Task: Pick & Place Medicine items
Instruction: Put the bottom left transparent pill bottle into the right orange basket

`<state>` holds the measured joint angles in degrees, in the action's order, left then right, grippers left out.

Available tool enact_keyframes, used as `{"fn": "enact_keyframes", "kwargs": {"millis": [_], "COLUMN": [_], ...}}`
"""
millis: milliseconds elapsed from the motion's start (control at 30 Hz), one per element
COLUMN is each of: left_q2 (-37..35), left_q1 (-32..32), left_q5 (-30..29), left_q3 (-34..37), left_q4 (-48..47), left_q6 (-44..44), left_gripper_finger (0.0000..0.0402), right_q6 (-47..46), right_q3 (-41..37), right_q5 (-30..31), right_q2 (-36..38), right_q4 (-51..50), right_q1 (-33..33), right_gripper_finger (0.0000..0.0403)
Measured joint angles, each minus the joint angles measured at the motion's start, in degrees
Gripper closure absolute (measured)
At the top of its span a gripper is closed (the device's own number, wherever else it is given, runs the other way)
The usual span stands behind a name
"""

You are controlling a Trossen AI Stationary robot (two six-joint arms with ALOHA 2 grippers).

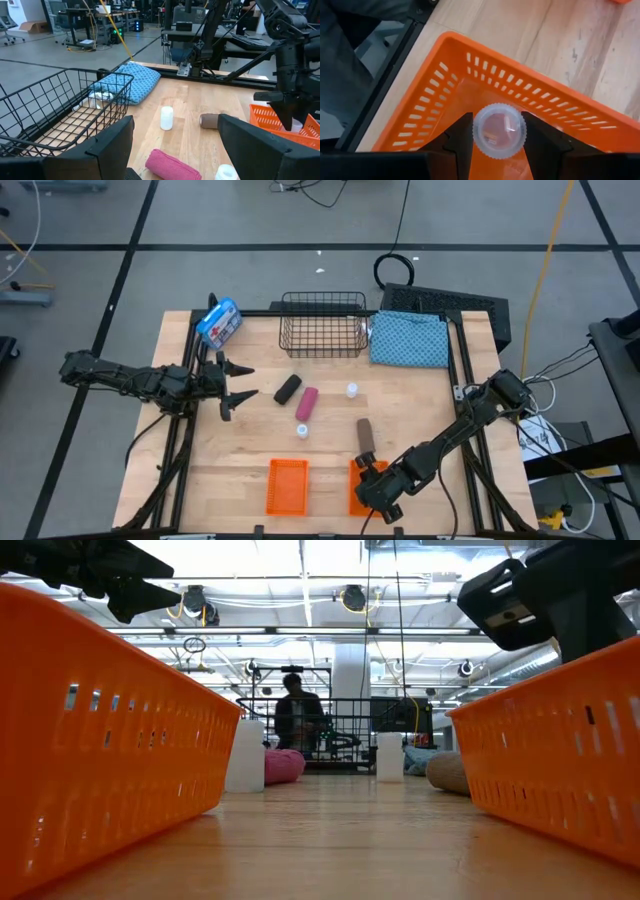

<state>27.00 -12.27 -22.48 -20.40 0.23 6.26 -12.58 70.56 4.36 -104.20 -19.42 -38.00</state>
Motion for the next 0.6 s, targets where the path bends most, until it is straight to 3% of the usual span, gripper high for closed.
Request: {"fn": "enact_keyframes", "kwargs": {"millis": [600], "left_q2": [0.00], "left_q1": [0.00], "left_q5": [0.02], "left_q3": [0.00], "left_q4": [0.00], "left_q6": [0.00], "left_gripper_finger": [0.0103], "right_q6": [-3.37], "right_q3": [-0.08], "right_q5": [0.00], "right_q2": [0.00], "right_q4": [-0.13], "right_q1": [0.00], "right_gripper_finger": [0.0208]}}
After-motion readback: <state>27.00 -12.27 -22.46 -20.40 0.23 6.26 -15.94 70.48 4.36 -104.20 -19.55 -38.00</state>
